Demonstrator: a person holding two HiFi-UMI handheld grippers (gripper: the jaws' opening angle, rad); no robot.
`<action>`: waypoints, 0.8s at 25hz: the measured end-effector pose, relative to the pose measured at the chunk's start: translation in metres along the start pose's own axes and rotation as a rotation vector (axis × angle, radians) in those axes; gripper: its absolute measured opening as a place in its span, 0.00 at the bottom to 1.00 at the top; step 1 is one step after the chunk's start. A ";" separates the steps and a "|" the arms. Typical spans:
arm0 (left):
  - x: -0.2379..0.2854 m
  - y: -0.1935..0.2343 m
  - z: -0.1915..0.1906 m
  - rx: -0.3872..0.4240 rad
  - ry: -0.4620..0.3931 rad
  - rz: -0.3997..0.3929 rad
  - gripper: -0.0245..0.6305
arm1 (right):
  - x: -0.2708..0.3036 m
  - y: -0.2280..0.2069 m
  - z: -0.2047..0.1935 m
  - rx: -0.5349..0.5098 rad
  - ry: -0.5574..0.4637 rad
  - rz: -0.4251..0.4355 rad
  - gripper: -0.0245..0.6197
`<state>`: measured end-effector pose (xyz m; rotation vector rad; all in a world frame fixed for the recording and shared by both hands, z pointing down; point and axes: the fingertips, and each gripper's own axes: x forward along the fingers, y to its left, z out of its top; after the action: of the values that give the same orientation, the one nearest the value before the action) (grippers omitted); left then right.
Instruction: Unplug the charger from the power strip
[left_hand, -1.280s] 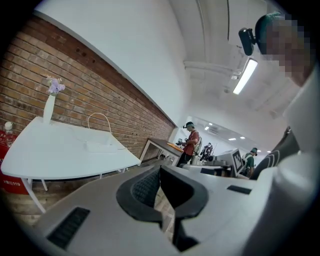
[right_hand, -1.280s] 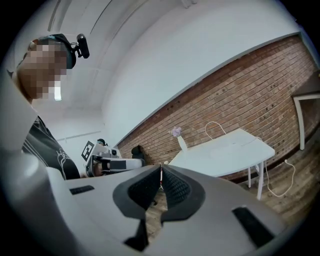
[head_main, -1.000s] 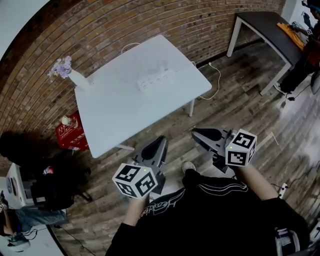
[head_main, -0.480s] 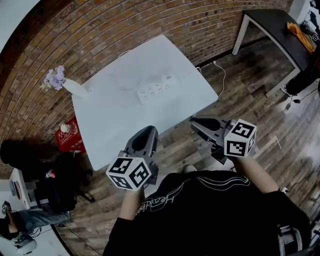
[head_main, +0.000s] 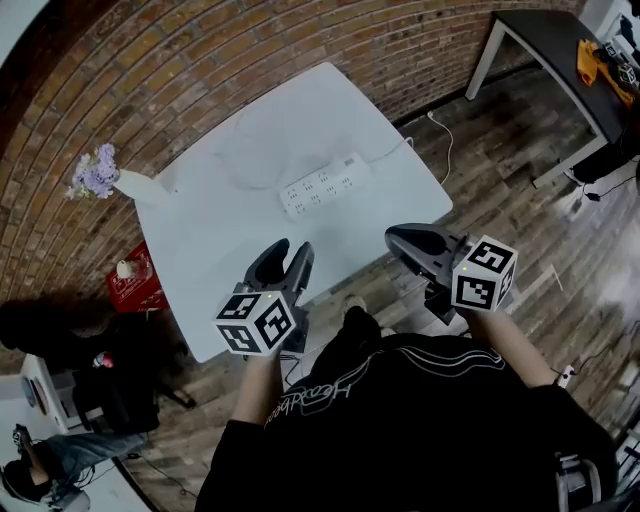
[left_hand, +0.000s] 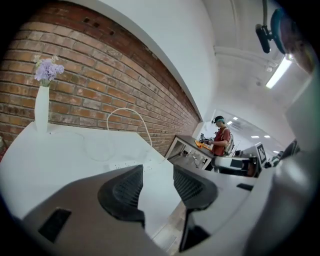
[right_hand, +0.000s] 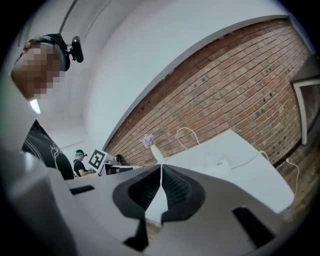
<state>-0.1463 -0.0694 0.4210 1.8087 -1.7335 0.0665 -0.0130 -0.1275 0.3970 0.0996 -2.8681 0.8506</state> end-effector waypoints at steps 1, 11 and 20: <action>0.009 0.009 0.001 -0.004 0.020 -0.005 0.30 | 0.006 -0.006 0.003 0.009 -0.005 -0.014 0.04; 0.081 0.104 -0.013 -0.065 0.228 -0.002 0.35 | 0.058 -0.049 0.018 0.051 -0.006 -0.114 0.04; 0.128 0.147 -0.030 -0.162 0.335 -0.033 0.35 | 0.084 -0.069 0.014 0.062 0.010 -0.166 0.04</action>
<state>-0.2525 -0.1602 0.5604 1.6035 -1.4312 0.1979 -0.0905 -0.1945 0.4359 0.3343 -2.7773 0.9031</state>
